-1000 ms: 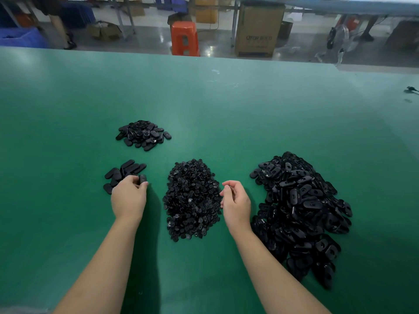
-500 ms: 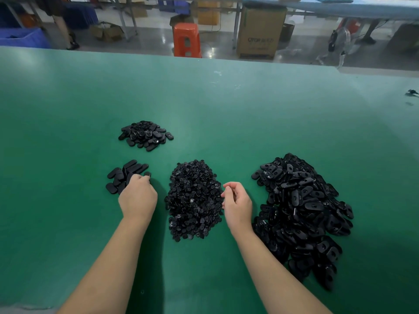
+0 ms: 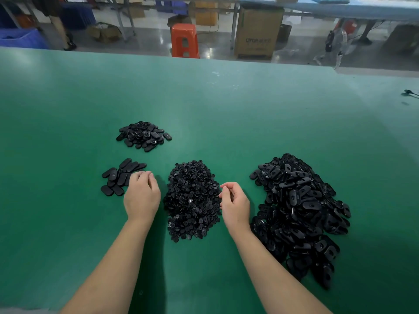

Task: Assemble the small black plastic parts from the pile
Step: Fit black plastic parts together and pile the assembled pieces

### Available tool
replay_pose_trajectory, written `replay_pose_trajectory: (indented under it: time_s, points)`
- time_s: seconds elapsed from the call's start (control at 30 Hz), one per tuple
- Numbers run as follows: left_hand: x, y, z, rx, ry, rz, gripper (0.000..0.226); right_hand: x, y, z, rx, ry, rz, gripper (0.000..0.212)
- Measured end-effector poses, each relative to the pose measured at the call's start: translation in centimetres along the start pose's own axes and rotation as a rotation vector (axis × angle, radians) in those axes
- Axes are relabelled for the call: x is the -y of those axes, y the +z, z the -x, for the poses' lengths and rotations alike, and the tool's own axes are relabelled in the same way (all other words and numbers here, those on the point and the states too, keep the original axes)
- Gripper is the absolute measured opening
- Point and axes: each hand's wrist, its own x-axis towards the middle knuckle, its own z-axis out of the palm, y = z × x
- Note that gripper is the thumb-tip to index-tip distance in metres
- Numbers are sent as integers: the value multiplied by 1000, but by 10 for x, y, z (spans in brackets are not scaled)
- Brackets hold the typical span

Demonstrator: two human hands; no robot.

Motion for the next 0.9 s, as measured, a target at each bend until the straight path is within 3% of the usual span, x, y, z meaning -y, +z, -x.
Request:
replay_pose_trajectory:
  time_s: [0.1,0.5,0.63,0.73,0.9]
  points:
    - [-11,12,10,37,-29,128,37,-1,1,-1,2,-2,22,18]
    - [-9,20,18,99,5,238,28,3,-6,-10,72,-8,100,19]
    - [-8,19,17,98,0,260,27,17,-32,-39,192,-123,517,12]
    - [-7,20,18,95,-8,273,28,31,-60,-65,219,-192,945,24]
    - [-7,20,18,101,-15,279,26,36,-88,-94,203,-117,1239,38]
